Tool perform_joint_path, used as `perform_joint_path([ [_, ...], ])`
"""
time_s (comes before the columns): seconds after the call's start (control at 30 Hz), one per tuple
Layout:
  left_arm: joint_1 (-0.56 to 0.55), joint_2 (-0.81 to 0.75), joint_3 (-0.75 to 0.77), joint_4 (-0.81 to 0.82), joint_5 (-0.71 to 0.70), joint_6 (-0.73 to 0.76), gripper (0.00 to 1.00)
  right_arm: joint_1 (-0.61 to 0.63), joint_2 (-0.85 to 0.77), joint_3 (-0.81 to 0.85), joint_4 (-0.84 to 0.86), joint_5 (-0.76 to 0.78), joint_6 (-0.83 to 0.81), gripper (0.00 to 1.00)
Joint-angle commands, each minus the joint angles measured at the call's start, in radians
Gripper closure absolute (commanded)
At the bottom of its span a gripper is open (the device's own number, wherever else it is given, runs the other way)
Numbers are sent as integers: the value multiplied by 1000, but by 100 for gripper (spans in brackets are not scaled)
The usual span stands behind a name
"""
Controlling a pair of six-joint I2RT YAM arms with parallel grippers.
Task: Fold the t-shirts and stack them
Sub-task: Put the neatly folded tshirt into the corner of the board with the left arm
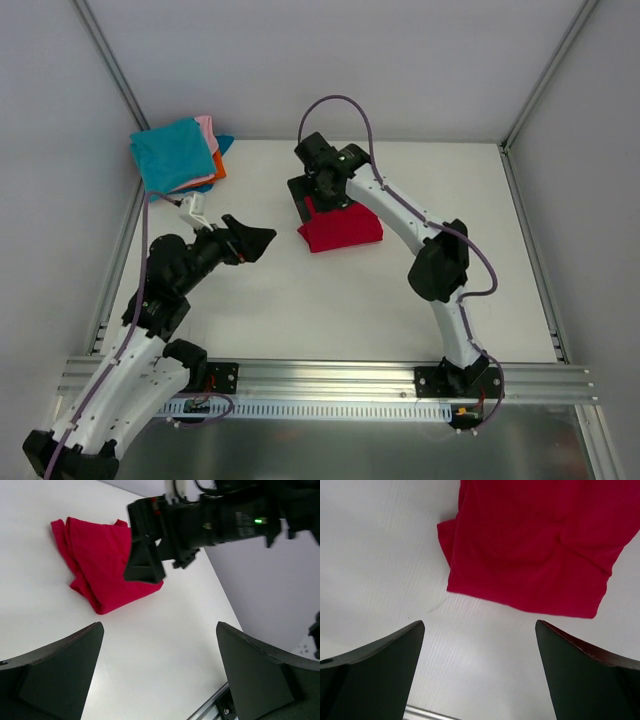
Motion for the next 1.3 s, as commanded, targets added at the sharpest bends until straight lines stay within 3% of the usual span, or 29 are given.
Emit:
perform_joint_path([
  [0.0,-2,-110,43,-365,-85,85,1,24,177,157,-146,142,-16,0],
  [0.2,-3,-214,18,-458,-78,96,1,28,285,168,-96,83,21,1],
  [0.73,-3,-193,-22,-410,-47,93,1,42,340,102,18,6,67,1],
  [0.87,-2,-198,-21,-424,-56,102,1,41,360,58,43,-22,69,40],
  [1.13,-3,-199,-30,-433,-68,104,1,42,367,-14,81,-20,96,42],
  [1.2,-2,-198,-39,-429,-68,102,1,42,367,-27,90,-25,95,63],
  [1.23,-3,-192,-47,-418,-67,101,1,41,362,-37,93,-23,96,80],
  [1.27,-3,-187,-51,-412,-70,99,1,42,359,-45,96,-22,99,87],
])
